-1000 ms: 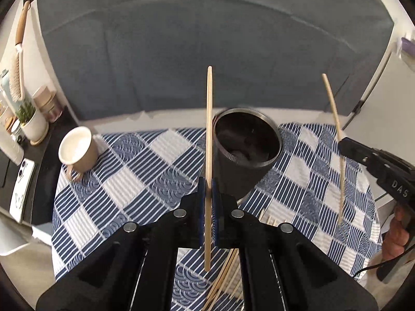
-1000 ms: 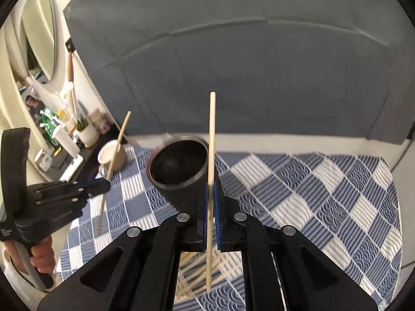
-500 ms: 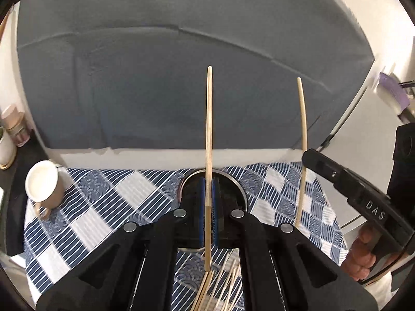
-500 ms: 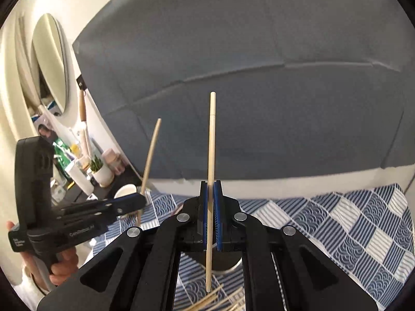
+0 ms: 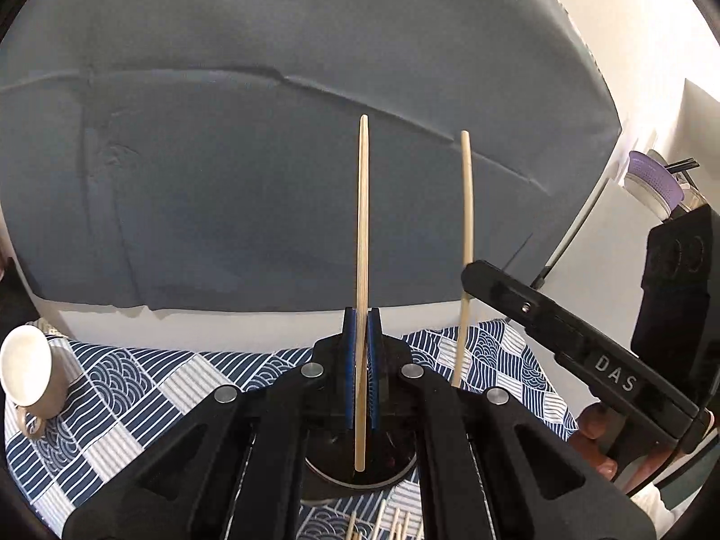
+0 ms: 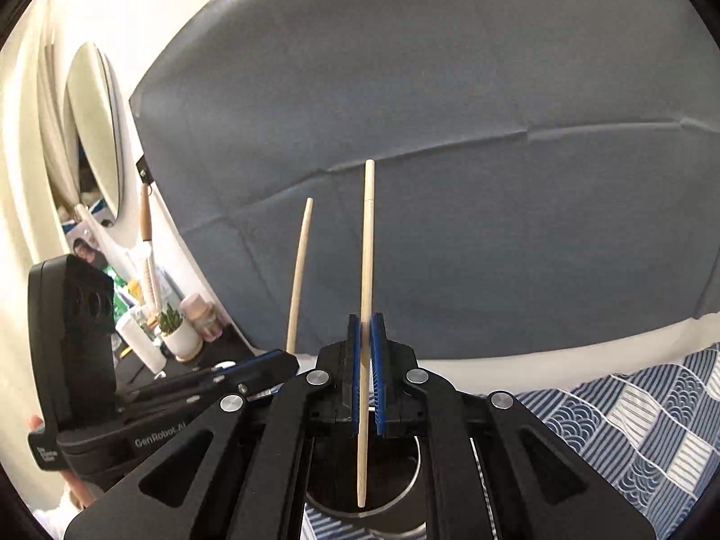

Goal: Organize utensils
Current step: 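Lower both chopsticks into the black cup and open both tools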

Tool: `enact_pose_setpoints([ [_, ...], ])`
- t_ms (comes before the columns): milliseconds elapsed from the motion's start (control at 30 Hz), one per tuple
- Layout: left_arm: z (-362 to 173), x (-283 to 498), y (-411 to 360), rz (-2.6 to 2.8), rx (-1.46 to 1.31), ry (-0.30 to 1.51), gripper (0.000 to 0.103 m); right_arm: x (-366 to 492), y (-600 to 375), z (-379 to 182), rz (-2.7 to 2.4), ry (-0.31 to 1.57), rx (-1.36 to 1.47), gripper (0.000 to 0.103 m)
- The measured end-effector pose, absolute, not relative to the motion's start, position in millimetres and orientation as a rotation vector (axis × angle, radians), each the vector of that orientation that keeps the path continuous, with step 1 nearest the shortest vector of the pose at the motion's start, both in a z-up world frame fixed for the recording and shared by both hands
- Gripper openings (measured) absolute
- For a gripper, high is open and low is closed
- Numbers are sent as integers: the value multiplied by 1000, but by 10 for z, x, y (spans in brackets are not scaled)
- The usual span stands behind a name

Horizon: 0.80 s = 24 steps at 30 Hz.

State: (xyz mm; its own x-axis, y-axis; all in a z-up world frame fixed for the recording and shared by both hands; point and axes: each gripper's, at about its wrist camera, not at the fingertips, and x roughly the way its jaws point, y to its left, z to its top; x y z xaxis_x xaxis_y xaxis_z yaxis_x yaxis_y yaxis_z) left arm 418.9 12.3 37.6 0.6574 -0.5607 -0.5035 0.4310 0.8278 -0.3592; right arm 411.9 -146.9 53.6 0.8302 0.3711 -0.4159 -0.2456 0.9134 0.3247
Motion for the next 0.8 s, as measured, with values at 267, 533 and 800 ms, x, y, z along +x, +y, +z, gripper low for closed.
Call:
enact_pose_setpoints([
  [267,114,4312,49,-586,-223,651,5,4366,-1411,215,351,501,268,5],
  [533,9,4288,-4,-567,-212,672,5,4388,-1385,-8,352,549,258,5],
  [800,-34,4173,70,-547,-208,686,5,4319,-1443,-46,355,568,244,9],
])
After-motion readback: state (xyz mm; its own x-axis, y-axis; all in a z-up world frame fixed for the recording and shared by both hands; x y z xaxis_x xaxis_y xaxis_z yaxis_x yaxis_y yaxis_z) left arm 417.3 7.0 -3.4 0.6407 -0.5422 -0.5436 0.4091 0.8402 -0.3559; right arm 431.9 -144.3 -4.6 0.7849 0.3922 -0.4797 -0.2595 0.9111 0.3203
